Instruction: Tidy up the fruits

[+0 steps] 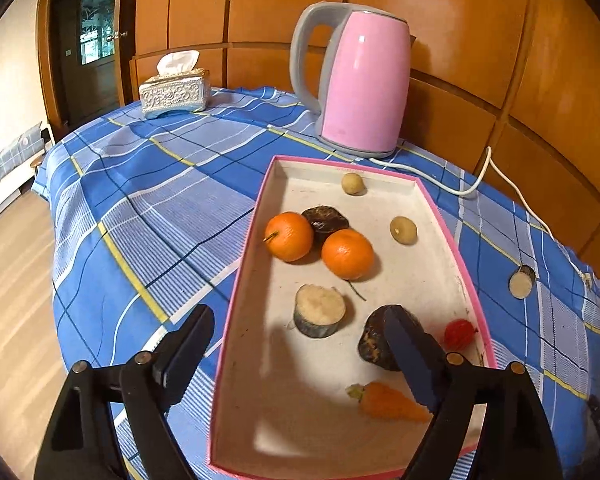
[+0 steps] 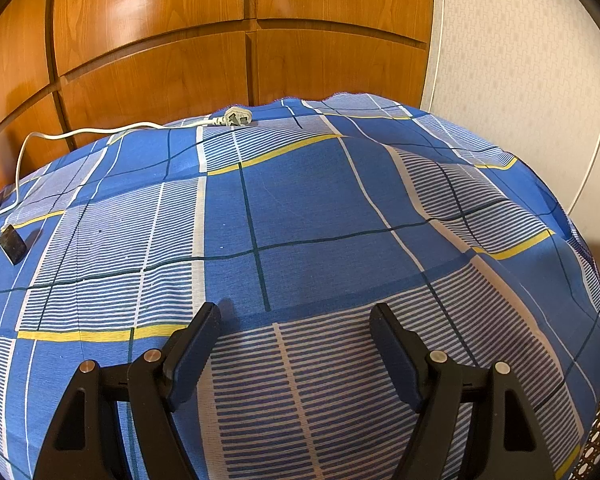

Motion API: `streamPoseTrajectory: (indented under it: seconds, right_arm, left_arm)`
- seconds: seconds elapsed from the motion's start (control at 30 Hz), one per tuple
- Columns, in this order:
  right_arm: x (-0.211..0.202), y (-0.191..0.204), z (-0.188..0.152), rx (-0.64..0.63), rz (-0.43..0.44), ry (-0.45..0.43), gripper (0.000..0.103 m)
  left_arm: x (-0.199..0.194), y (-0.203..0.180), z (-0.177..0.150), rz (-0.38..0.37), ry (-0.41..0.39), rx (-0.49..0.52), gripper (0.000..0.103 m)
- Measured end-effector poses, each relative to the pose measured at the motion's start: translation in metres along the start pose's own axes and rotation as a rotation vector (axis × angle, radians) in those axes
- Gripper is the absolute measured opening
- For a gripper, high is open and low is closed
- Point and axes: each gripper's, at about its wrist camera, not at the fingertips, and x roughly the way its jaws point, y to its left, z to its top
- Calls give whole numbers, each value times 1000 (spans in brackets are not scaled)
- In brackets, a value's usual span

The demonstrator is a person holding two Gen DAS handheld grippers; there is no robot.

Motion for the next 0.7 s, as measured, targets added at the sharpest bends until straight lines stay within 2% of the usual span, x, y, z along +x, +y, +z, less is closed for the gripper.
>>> streamPoseTrajectory:
  seconds: [0.7]
  right_arm:
    - [1, 1, -1, -6, -8, -1, 78]
  left_arm:
    - [0, 28, -11, 17, 26, -51, 88]
